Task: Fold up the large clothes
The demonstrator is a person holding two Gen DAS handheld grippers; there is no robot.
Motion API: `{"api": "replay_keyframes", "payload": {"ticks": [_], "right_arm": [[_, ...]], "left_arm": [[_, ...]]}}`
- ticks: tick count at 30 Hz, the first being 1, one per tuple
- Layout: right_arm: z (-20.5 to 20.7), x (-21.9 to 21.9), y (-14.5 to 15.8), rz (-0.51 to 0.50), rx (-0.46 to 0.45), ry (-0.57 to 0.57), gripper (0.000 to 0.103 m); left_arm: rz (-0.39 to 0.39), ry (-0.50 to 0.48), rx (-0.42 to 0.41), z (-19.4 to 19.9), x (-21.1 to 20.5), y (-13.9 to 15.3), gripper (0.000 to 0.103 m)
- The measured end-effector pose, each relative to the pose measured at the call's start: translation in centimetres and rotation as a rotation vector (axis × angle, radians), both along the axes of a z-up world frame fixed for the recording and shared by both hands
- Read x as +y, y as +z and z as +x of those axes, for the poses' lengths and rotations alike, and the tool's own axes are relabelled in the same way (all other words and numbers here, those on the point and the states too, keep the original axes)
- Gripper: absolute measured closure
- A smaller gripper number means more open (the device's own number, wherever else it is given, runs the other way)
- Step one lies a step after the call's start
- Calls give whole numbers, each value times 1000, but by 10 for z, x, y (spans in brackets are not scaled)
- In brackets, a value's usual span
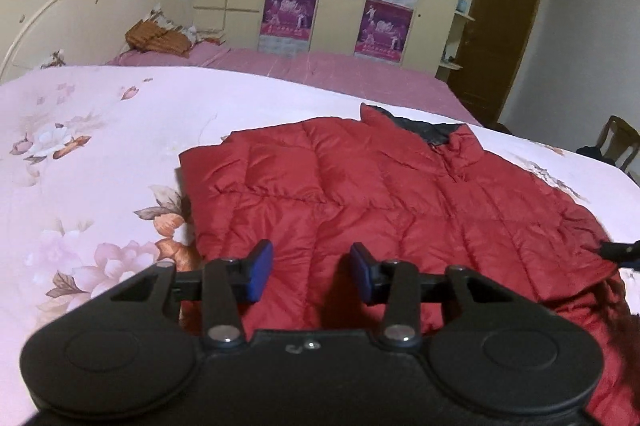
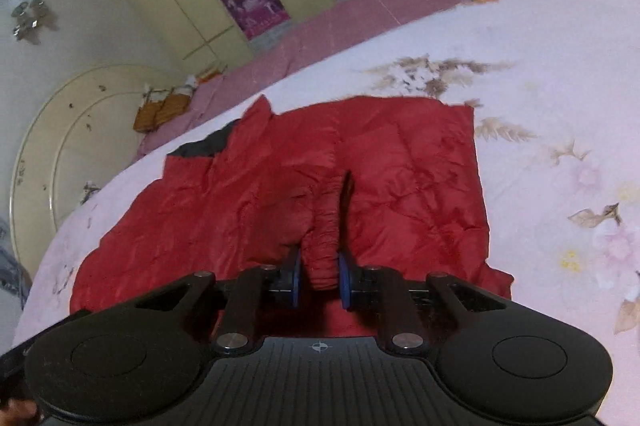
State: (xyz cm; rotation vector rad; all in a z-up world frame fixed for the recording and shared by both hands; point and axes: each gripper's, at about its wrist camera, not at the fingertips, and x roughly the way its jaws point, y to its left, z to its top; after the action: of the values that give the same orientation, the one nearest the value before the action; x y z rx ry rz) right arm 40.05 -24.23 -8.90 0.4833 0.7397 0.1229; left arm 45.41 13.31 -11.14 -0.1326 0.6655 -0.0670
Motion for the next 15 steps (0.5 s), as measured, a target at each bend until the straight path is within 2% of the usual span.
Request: {"api": "replay_keyframes", "payload": {"ticks": [3, 6, 10, 11, 12, 13, 14, 15], "right_arm": [[-16, 4, 0, -37, -8, -15, 85], [-10, 14, -14, -97, 23, -19, 85], [7, 18, -24, -144, 37, -31, 85], [7, 18, -21, -155, 33, -30, 85], [2, 15, -13, -175, 14, -50, 84], [-4, 13, -5, -194, -5, -78, 57], [-12, 11, 3, -223, -34, -120, 38], [-20, 9, 12, -246, -83, -150, 18]], "left_arm": [[39, -30, 13, 1, -1, -8, 60], [77, -57, 34, 5, -2, -13, 59], [52, -57, 50, 11, 8, -11, 56], [44, -49, 41, 8, 12, -6, 53], [42, -40, 12, 3, 15, 2, 43], [46, -32, -19, -2, 18, 9, 37], [50, -25, -48, -4, 20, 17, 31], [45, -28, -62, -2, 21, 21, 31]]}}
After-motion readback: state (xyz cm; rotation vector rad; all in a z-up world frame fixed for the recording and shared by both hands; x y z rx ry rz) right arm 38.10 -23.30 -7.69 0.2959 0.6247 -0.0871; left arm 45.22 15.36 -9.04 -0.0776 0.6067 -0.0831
